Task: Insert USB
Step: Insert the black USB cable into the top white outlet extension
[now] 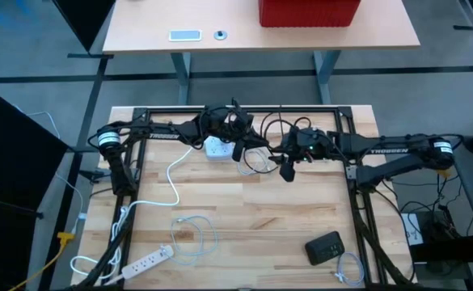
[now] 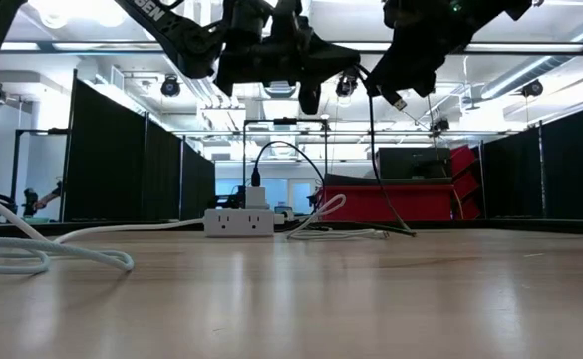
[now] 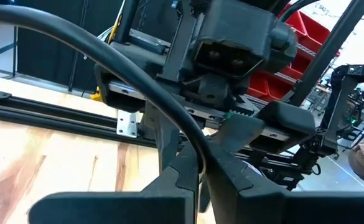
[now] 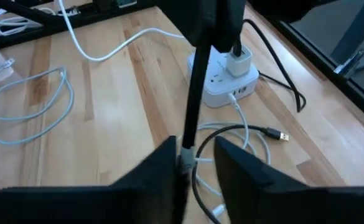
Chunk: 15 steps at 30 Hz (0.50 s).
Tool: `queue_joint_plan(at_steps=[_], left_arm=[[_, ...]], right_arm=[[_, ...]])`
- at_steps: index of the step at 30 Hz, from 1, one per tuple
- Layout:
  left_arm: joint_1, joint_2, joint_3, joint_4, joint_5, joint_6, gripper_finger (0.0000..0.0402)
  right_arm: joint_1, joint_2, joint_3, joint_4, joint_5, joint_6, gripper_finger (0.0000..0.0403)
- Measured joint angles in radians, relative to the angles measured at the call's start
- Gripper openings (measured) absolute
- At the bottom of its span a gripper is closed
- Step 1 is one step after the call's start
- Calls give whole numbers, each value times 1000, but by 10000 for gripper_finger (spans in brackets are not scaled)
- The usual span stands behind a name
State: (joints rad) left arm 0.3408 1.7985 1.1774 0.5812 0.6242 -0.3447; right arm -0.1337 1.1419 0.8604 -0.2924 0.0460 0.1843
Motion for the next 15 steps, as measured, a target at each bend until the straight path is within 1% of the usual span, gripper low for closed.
queue_joint_plan(at_steps=[3,4,7,10,12,13,14,15], left_arm=[[0,0,0,-1,-6,24,7],[0,0,0,-3,-6,31,7],[3,-4,0,-22,-4,48,7],[16,-33,0,-91,40,71,26],[27,-77,0,-199,72,170,43],[34,-105,0,-275,71,236,51],[38,-132,0,-352,53,304,58],[39,-158,0,-416,12,363,63]], right_arm=[[0,0,0,-4,0,2,31],[0,0,0,-5,0,2,17],[0,0,0,-8,2,2,12],[0,-13,0,-3,6,-10,9],[0,-35,0,-12,7,-13,8],[0,-44,0,-10,8,-12,8],[0,-58,0,-13,9,-18,8],[0,-70,0,-21,10,-25,8]])
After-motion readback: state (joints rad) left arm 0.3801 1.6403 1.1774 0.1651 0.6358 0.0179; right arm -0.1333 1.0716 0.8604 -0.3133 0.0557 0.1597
